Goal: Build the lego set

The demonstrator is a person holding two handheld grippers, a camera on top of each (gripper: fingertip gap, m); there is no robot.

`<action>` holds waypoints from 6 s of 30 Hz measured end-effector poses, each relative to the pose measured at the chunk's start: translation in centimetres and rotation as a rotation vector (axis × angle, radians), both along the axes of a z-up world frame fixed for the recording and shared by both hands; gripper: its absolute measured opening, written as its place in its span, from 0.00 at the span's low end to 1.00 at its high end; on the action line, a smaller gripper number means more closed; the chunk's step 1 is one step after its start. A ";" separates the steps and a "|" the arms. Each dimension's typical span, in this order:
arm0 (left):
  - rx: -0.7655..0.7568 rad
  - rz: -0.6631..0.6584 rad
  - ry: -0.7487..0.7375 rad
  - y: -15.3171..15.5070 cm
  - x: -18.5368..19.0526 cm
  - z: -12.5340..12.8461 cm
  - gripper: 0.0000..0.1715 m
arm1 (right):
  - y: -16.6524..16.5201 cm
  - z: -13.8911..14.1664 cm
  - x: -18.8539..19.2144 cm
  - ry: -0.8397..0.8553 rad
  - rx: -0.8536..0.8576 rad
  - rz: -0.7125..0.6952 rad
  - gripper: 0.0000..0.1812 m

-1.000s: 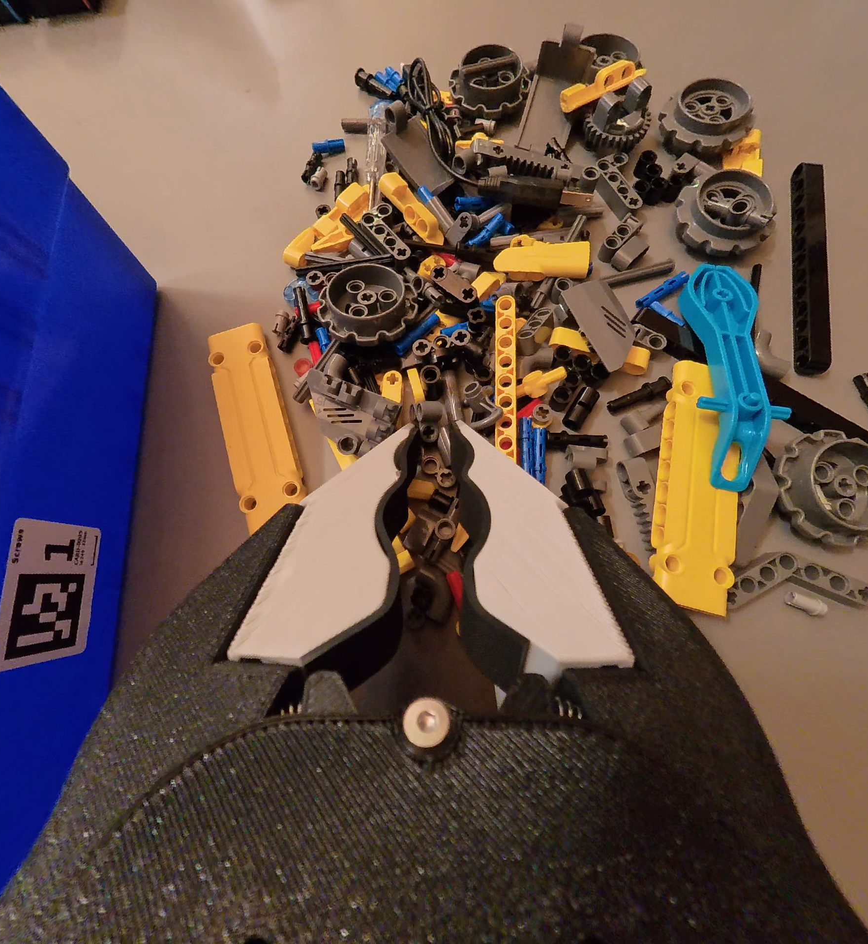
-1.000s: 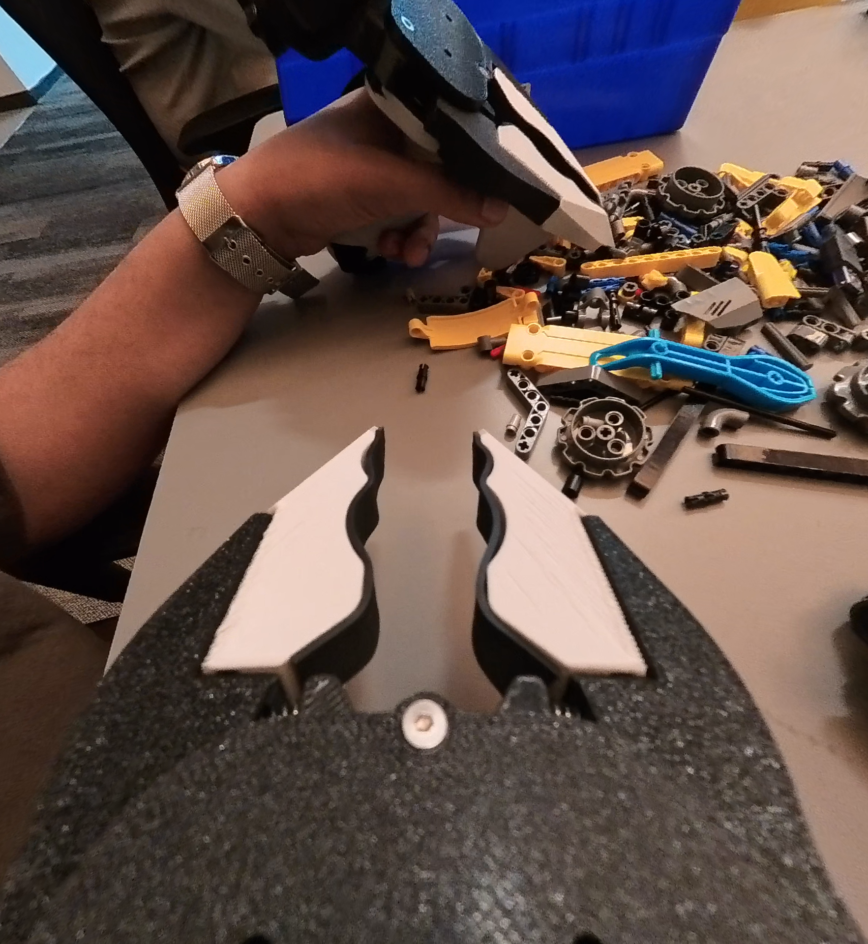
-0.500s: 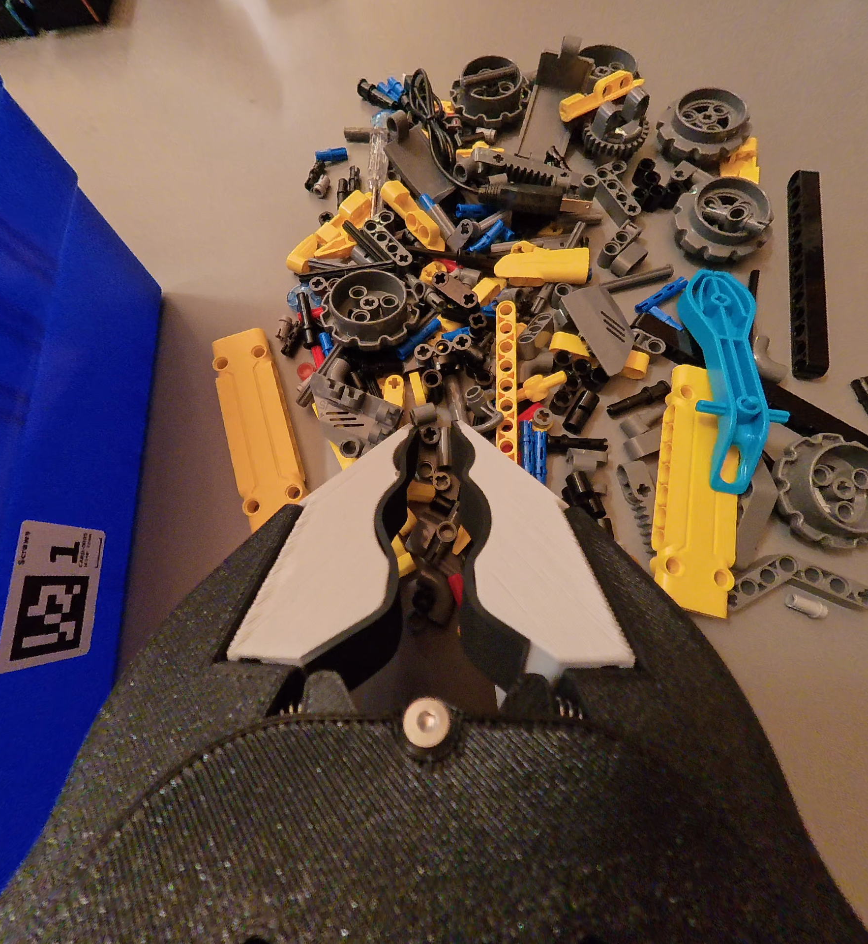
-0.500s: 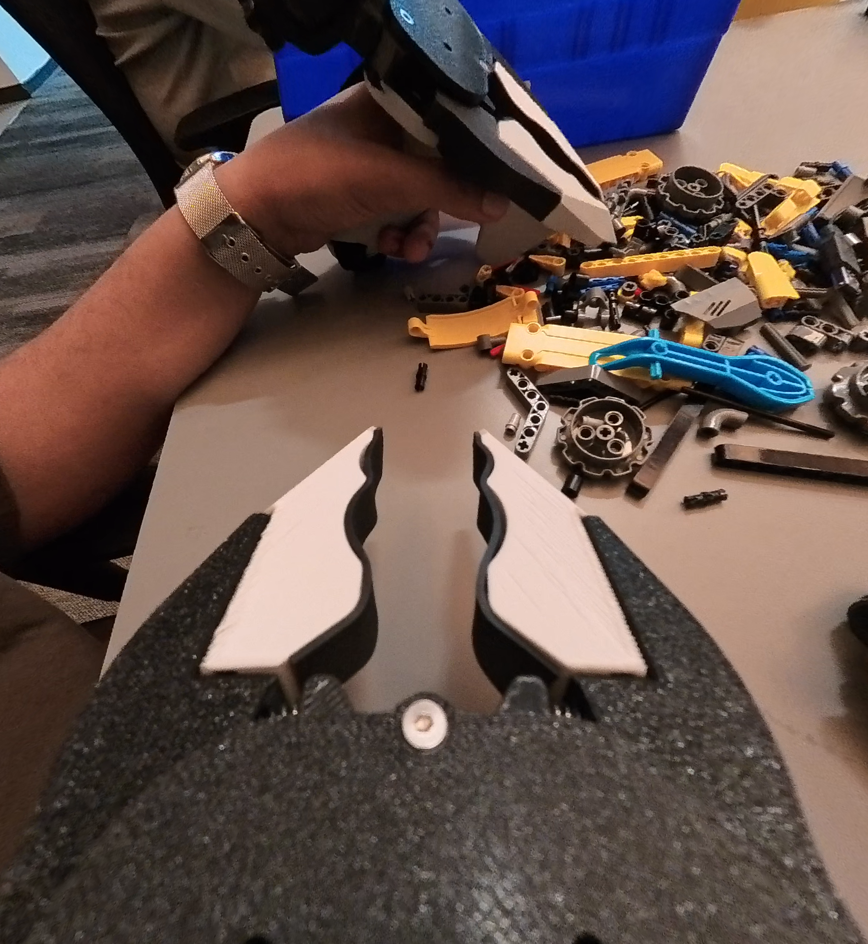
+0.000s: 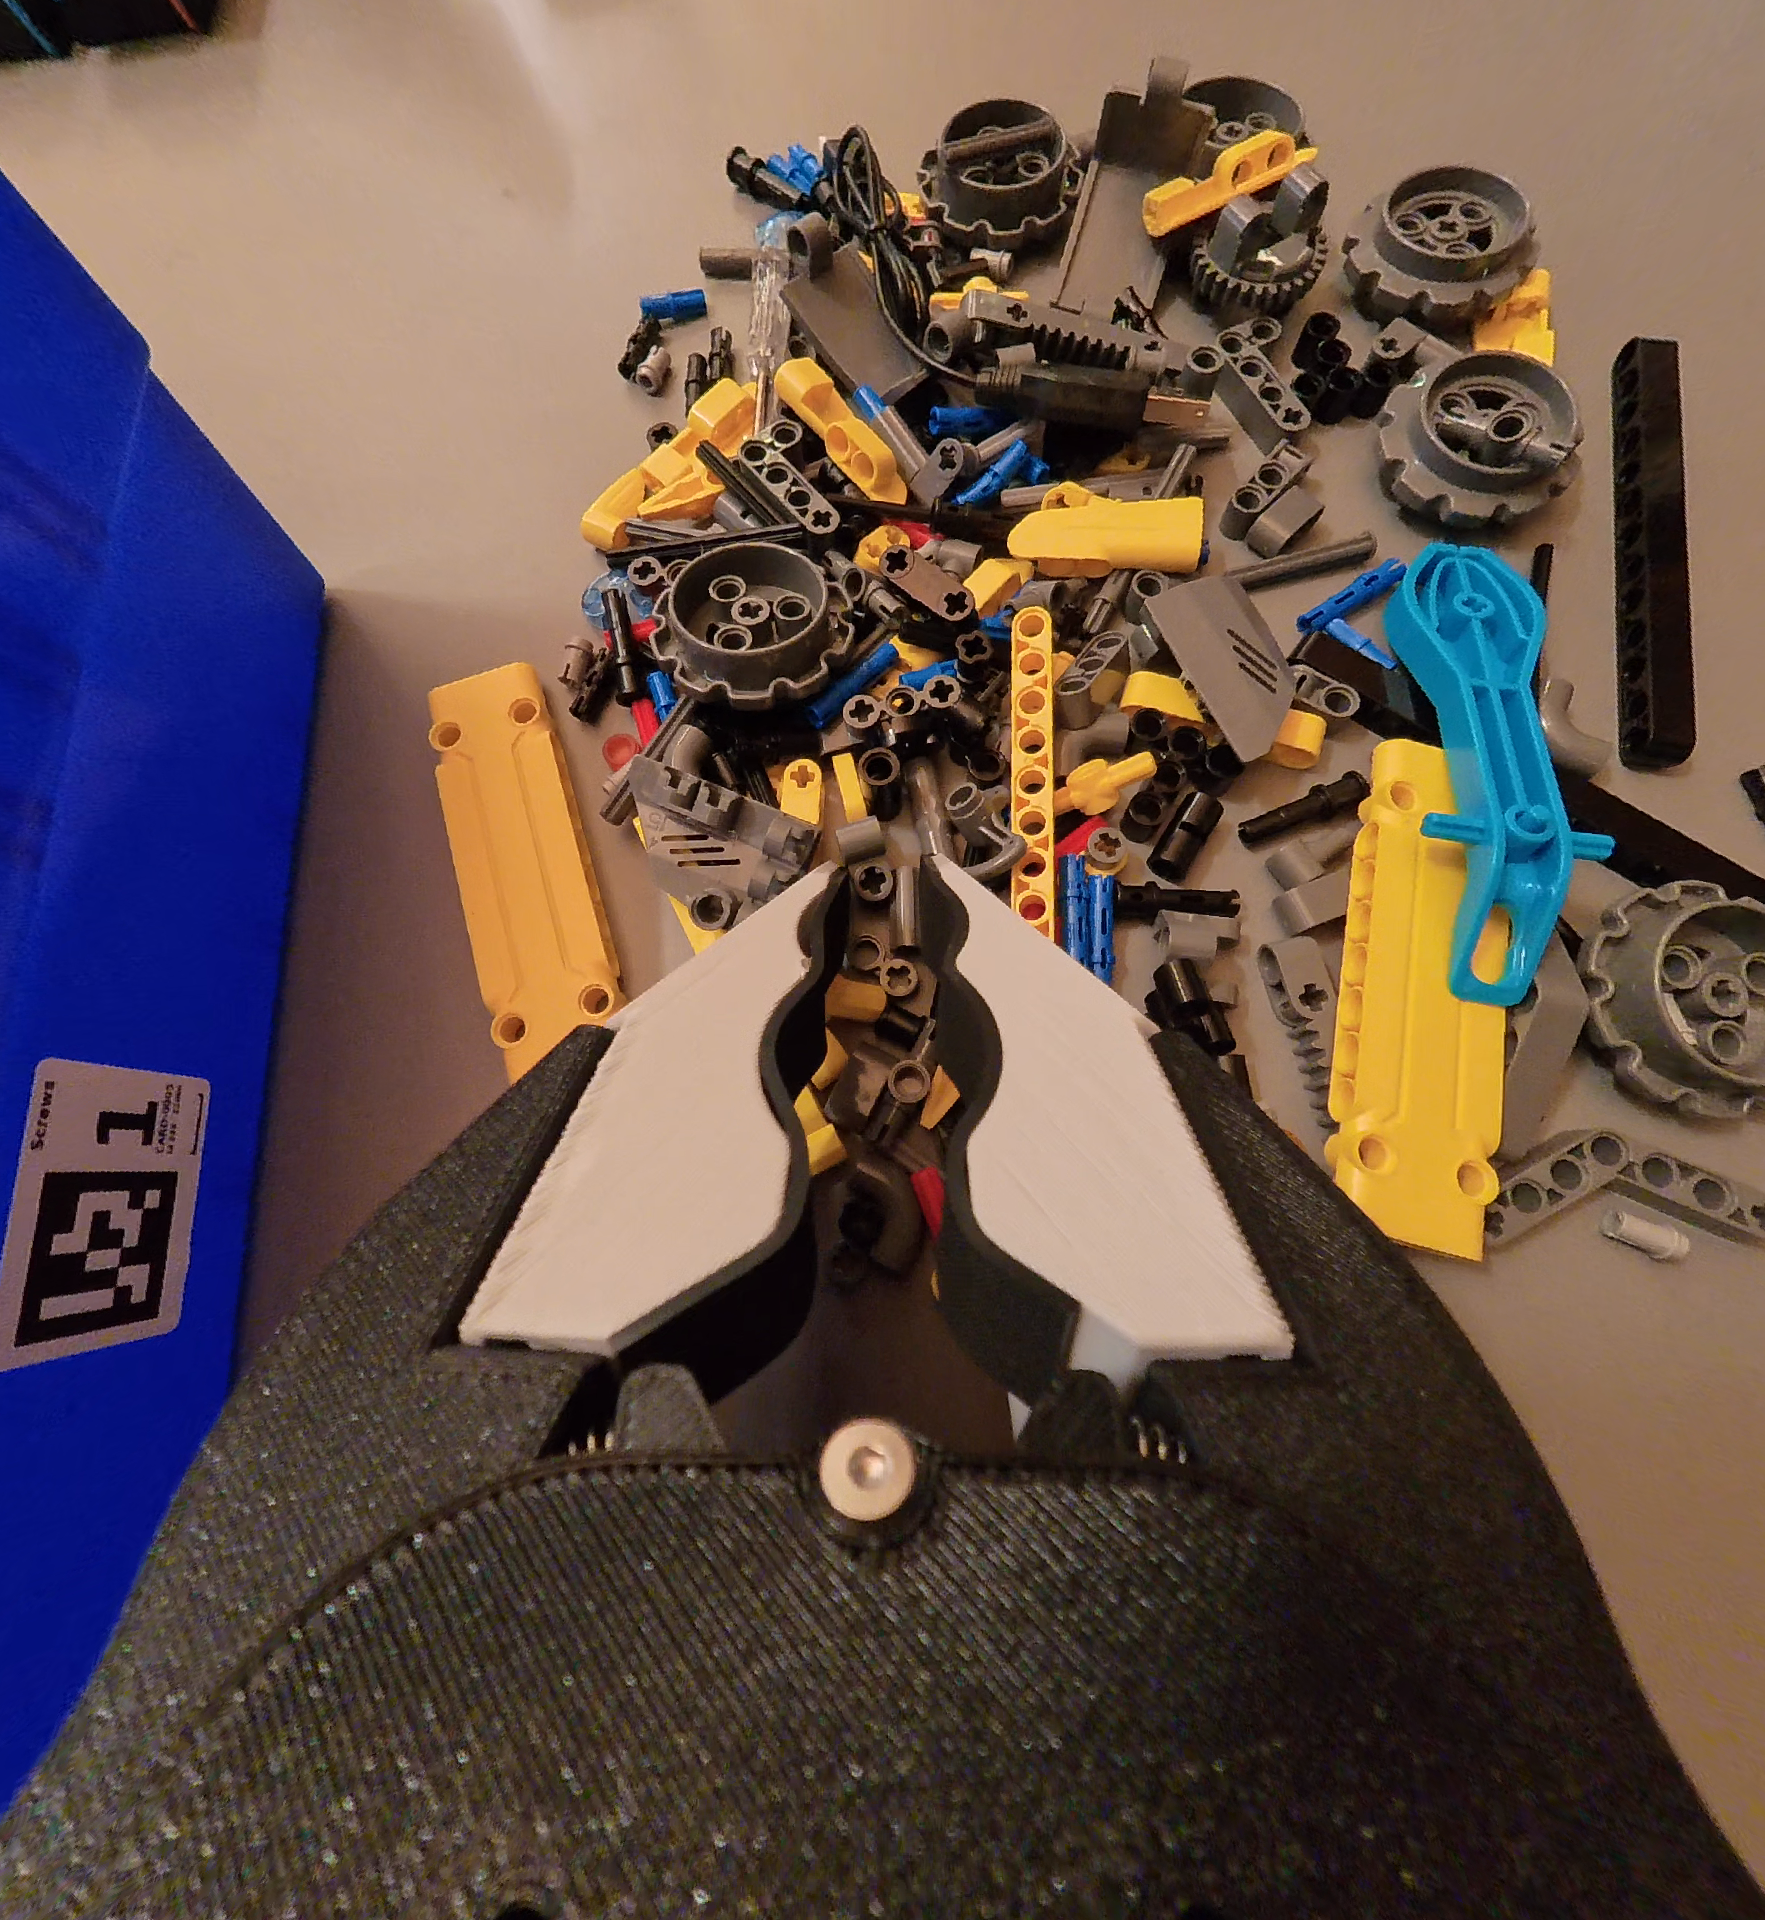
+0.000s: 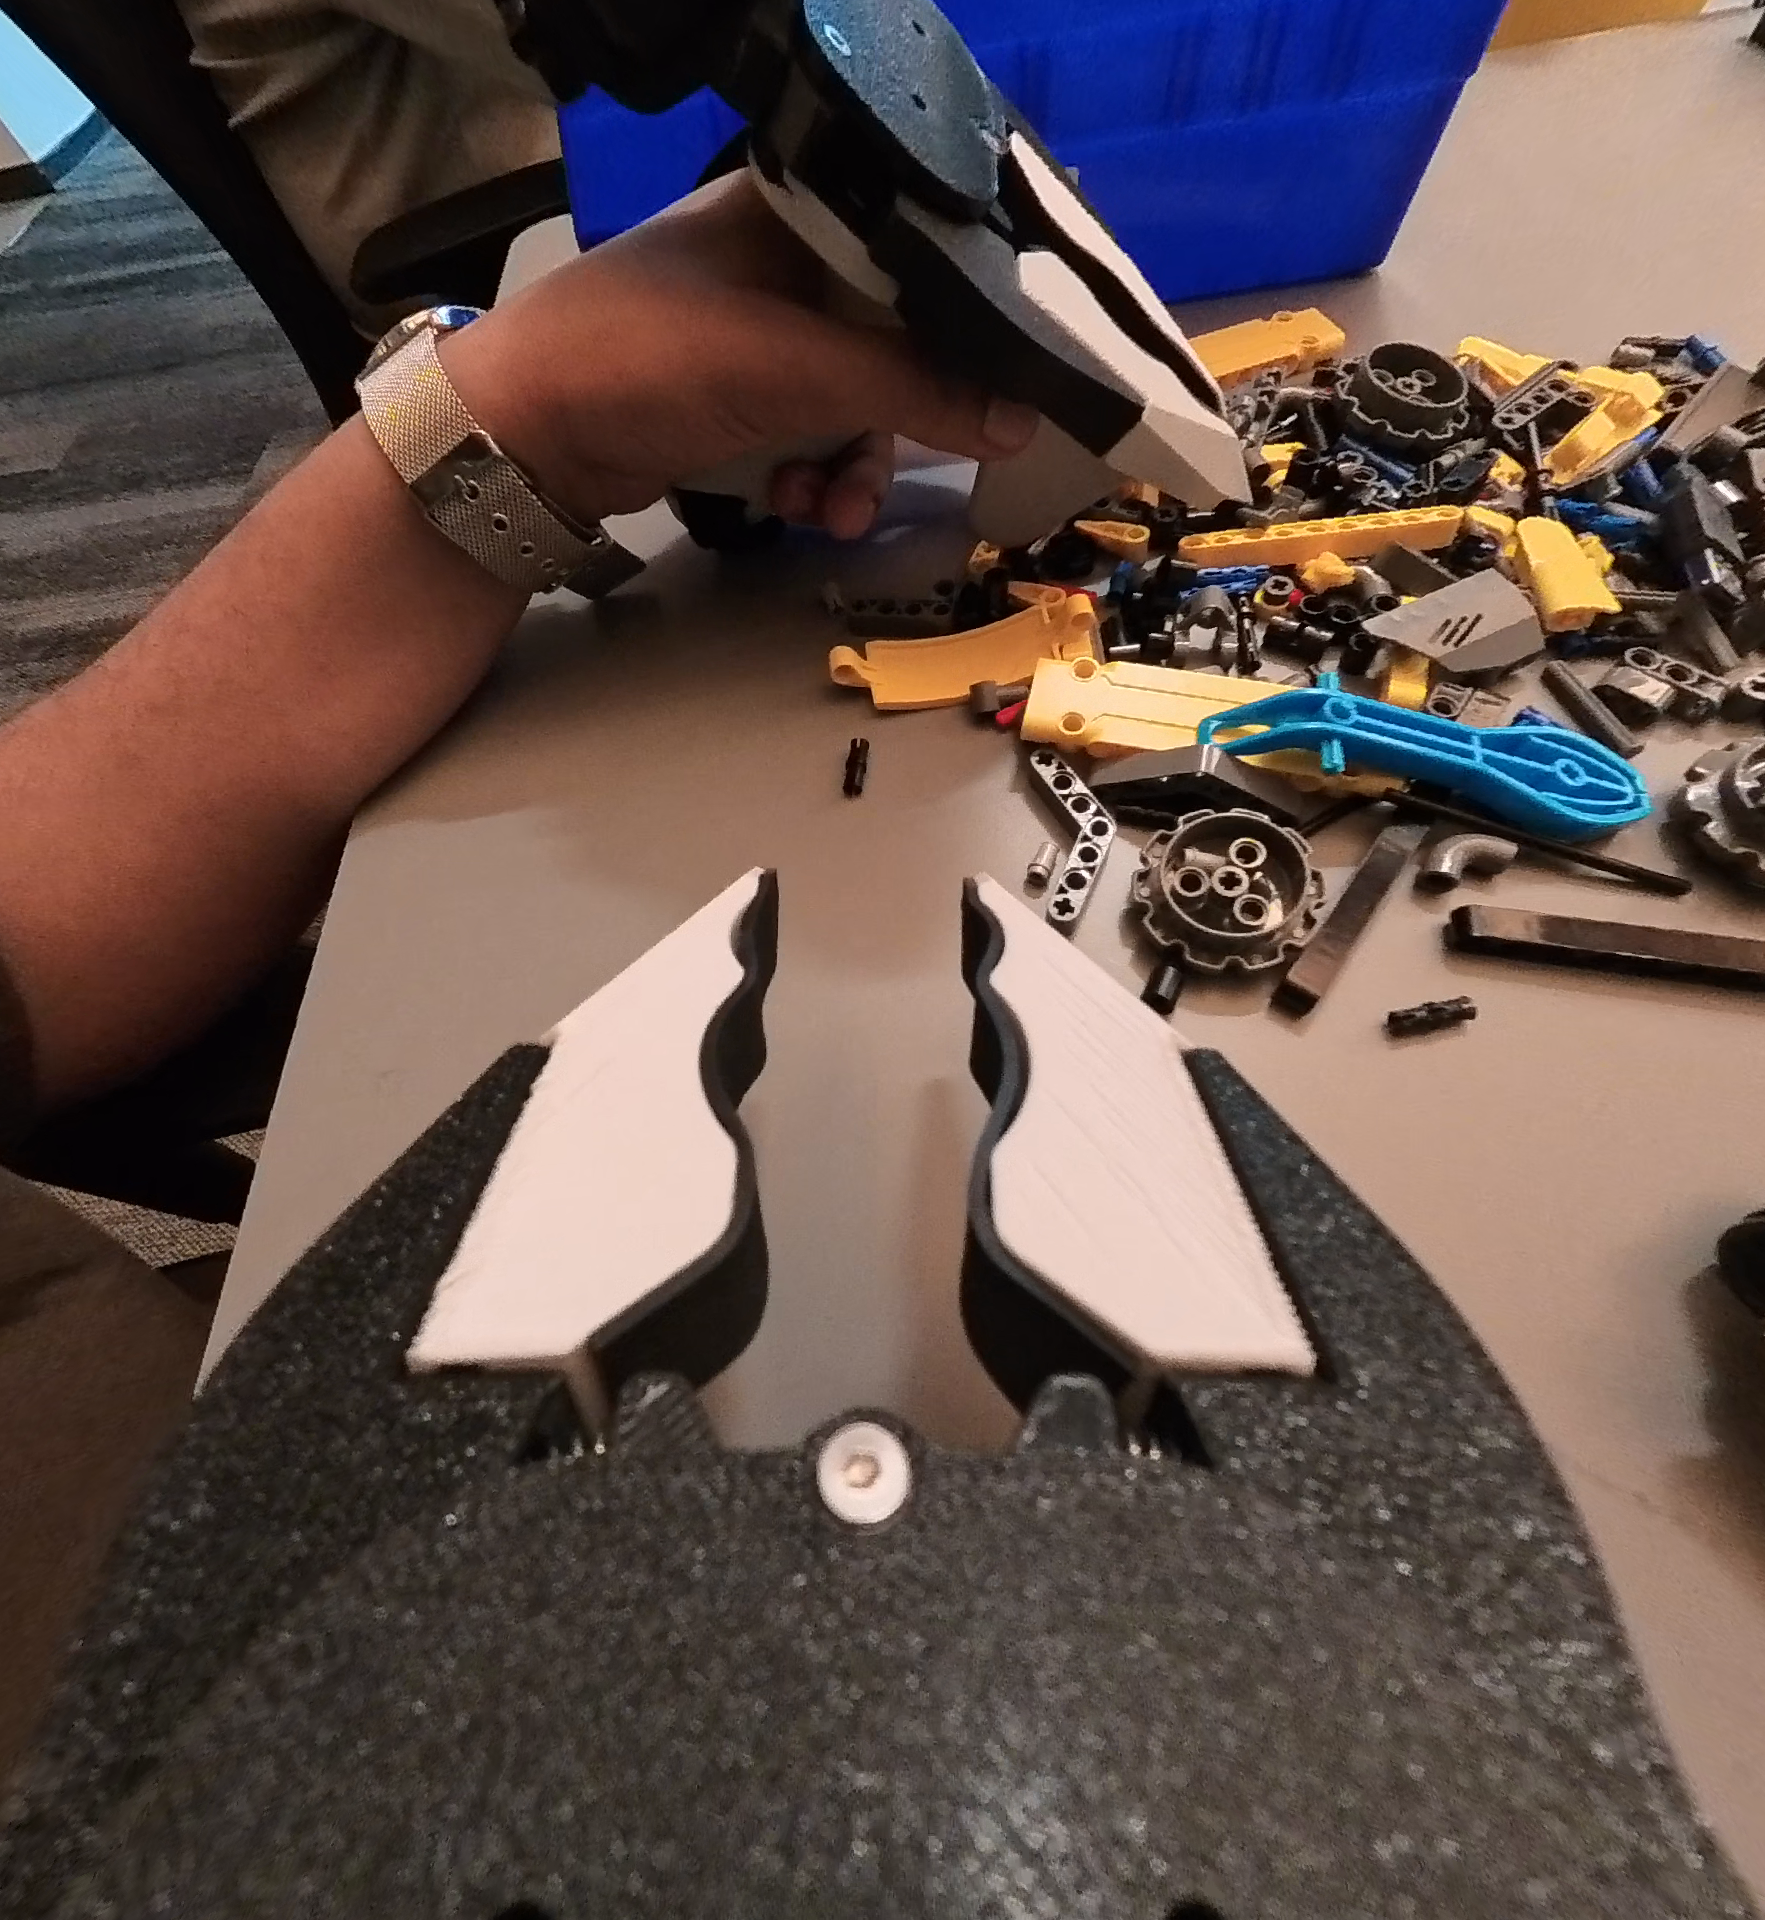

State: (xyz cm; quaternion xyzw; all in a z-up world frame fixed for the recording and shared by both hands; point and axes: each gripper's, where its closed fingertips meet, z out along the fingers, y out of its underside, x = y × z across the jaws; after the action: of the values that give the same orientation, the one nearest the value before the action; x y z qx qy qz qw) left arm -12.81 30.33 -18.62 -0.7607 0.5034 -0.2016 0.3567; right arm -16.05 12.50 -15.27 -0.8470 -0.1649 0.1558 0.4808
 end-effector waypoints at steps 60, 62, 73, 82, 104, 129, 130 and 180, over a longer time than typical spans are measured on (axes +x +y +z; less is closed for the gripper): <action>-0.028 -0.007 0.035 -0.4 -0.4 -0.3 0.05 | 0.0 -0.2 0.1 0.035 -0.026 0.005 0.22; -0.021 -0.013 0.040 -0.4 -0.4 -0.4 0.05 | 0.0 -0.2 0.1 0.032 -0.026 0.005 0.22; 0.008 -0.004 0.025 -0.1 -0.3 0.4 0.03 | 0.0 -0.2 0.0 0.017 -0.026 0.006 0.22; -0.005 -0.021 -0.053 -0.7 0.3 1.8 0.02 | 0.0 -0.2 0.0 0.029 -0.032 0.005 0.22; -0.167 -0.665 -0.215 -20.8 8.3 6.9 0.02 | -12.7 10.7 15.7 0.153 0.347 -0.531 0.22; -0.131 -1.184 0.079 -39.1 8.8 -0.4 0.13 | -26.0 1.4 18.5 0.067 0.085 -0.801 0.24; -0.131 -1.183 0.075 -39.0 8.7 -0.4 0.14 | -26.0 1.5 18.6 0.092 0.091 -0.798 0.24; 0.106 -0.010 -0.337 1.2 1.0 8.4 0.10 | 7.7 14.6 10.2 -0.071 0.373 -0.254 0.19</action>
State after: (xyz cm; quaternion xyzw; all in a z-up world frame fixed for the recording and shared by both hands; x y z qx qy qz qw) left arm -11.84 31.52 -10.20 -0.6937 0.4502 -0.3013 0.4746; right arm -5.80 20.15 -0.66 -0.7623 -0.1000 0.0308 0.6388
